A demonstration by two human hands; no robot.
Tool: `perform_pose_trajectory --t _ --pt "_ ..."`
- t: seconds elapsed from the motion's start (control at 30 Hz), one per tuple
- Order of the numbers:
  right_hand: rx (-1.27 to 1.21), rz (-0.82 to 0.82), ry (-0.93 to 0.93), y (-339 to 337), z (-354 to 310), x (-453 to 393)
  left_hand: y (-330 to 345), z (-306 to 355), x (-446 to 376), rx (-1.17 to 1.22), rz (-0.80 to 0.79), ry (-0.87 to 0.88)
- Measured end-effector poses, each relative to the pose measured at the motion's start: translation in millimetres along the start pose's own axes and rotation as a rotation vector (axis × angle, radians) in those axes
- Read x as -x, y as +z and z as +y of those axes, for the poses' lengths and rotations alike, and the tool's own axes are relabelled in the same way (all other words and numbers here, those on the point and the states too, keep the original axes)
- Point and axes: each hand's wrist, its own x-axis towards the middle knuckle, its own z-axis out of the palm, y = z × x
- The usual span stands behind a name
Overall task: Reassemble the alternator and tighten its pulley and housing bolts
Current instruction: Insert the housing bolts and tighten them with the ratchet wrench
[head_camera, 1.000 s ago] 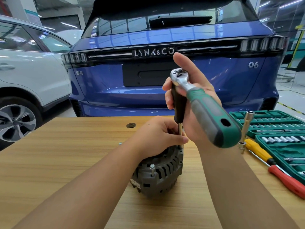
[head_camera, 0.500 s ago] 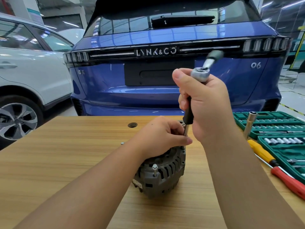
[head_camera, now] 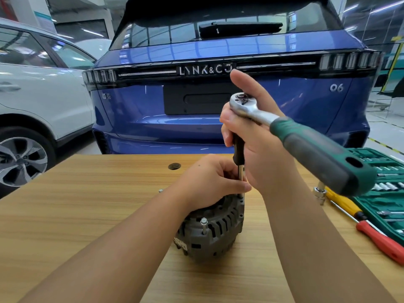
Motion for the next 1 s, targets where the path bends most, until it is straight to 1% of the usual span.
perform_pose_trajectory --t 0.1,0.17,0.23,0.3,0.37,0.43,0.47,0.53,0.57,0.6,0.67,0.73,0.8,0.9,1.0 --pt "-0.216 0.001 0.196 -8.3 -2.8 -10.7 -0.1 -1.3 -0.5 0.001 0.005 -0.011" --pt "-0.316 -0.034 0.299 -13.6 -2.8 -14.7 0.0 -1.8 -0.7 0.003 0.007 -0.013" --pt "-0.330 -0.036 0.304 -14.2 -1.0 -13.9 0.4 -2.7 -1.1 -0.003 0.007 -0.013" --pt "-0.333 0.045 0.281 -10.1 -0.2 -9.4 1.6 -2.9 -1.9 0.008 0.013 0.001" --pt "-0.237 0.142 0.220 -4.0 -1.5 -4.8 2.7 -2.8 -2.5 0.039 0.020 0.024" --pt "-0.052 0.248 0.148 -0.5 -3.2 -2.3 2.2 -2.5 -2.5 -0.009 0.008 0.030" --pt "0.021 0.301 0.134 -0.2 -4.2 -2.2 2.2 -2.7 -2.6 -0.035 0.004 0.032" --pt "0.048 0.363 0.158 -4.7 -6.6 -4.7 2.1 -3.7 -3.0 -0.049 0.006 0.030" --pt "0.010 0.353 0.193 -8.7 -7.8 -5.9 2.1 -4.4 -3.7 -0.053 0.013 0.026" --pt "-0.044 0.306 0.229 -13.4 -8.3 -6.8 1.8 -4.6 -3.8 -0.056 0.018 0.022" --pt "-0.168 0.160 0.287 -19.7 -8.0 -6.3 1.5 -6.0 -4.6 -0.051 0.016 0.013" --pt "-0.236 0.041 0.274 -19.0 -3.7 -3.7 0.7 -5.9 -4.1 -0.031 0.009 0.009" --pt "-0.192 0.009 0.179 -11.4 0.5 -3.1 0.4 -5.7 -3.4 -0.022 0.013 0.012" --pt "-0.038 0.054 -0.006 -4.4 4.0 -4.1 1.0 -3.7 -1.5 -0.022 0.015 0.030" --pt "0.152 0.045 -0.035 -2.4 6.4 0.0 0.9 -2.0 0.0 0.003 0.008 0.027"
